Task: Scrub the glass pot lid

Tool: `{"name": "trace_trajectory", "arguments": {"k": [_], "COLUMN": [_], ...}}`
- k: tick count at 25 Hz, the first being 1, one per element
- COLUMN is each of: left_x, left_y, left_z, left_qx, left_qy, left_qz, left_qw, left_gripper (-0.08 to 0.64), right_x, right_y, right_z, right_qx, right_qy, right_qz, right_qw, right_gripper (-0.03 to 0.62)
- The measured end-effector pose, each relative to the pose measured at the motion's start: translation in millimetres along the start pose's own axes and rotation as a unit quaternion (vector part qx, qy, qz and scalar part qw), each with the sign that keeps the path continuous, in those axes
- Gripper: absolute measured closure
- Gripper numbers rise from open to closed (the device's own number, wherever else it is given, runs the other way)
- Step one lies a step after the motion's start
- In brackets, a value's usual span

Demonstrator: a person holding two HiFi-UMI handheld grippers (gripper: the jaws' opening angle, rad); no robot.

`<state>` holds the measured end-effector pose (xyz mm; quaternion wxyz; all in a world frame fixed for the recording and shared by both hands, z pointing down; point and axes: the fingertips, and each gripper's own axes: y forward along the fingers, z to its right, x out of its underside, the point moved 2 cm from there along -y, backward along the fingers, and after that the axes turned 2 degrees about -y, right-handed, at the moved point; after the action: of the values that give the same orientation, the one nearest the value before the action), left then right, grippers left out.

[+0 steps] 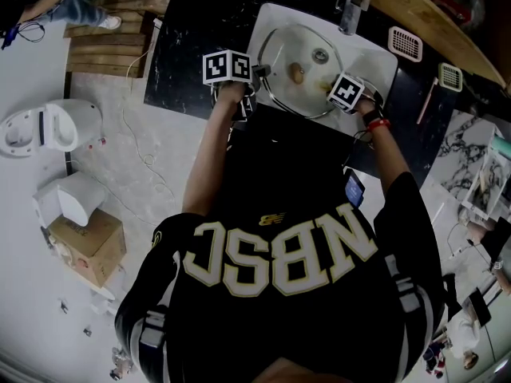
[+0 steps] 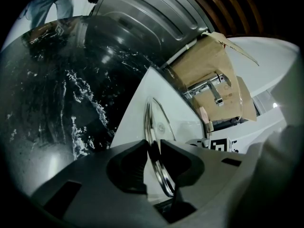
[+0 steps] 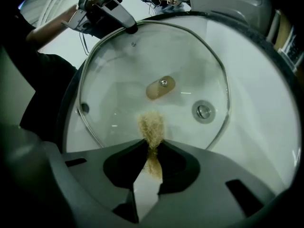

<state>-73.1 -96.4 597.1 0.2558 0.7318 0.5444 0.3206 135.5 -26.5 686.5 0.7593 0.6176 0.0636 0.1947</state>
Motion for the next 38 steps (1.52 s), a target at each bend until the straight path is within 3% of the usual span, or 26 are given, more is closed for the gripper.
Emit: {"name": "trace_trajectory", "arguments": {"k": [8, 20, 33, 38], "left_x": [0, 0, 1, 1], "left_y": [-1, -1, 0, -1], "left_z": [-1, -1, -1, -2], "left_qx": [0.000, -0.001, -0.006, -0.007], "left_qy": [-0.004, -0.004, -0.003, -0.002], "left_qz": [-0.002, -0.003, -0.002, -0.002], "left_qw": [1.0000, 1.0000, 1.0000, 1.0000], "left_gripper": [0.457, 0.459, 0.459, 0.459], "right_x": [-7, -53, -107, -130], "right_y": [-9, -26, -34, -34], "right_z": [-38, -79, -79, -61], "right_qx": [-0.062, -0.109, -0.114, -0.082], "right_qy": [0.003, -0.013, 0.005, 0.034], "right_qz": [0.038, 0.094, 0.137, 0.144], "right_qw": [0.997, 0.989, 0.984, 0.986], "right_gripper": [0.515, 0.515, 0.512, 0.514]}}
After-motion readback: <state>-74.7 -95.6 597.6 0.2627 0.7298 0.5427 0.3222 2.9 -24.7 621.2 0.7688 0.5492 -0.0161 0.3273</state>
